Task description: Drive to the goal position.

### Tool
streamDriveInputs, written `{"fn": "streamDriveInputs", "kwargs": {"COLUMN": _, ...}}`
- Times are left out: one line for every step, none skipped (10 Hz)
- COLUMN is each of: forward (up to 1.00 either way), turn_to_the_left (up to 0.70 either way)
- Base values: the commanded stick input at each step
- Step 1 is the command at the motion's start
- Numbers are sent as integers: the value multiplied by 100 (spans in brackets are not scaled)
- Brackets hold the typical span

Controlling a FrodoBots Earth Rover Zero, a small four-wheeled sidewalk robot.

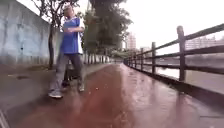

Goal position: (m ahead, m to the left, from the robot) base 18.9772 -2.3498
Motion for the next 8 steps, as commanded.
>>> {"fn": "streamDriveInputs", "kwargs": {"forward": 100, "turn_to_the_left": 0}}
{"fn": "streamDriveInputs", "kwargs": {"forward": 100, "turn_to_the_left": 0}}
{"fn": "streamDriveInputs", "kwargs": {"forward": 100, "turn_to_the_left": 0}}
{"fn": "streamDriveInputs", "kwargs": {"forward": 100, "turn_to_the_left": 0}}
{"fn": "streamDriveInputs", "kwargs": {"forward": 100, "turn_to_the_left": 0}}
{"fn": "streamDriveInputs", "kwargs": {"forward": 100, "turn_to_the_left": 0}}
{"fn": "streamDriveInputs", "kwargs": {"forward": 100, "turn_to_the_left": 0}}
{"fn": "streamDriveInputs", "kwargs": {"forward": 100, "turn_to_the_left": 0}}
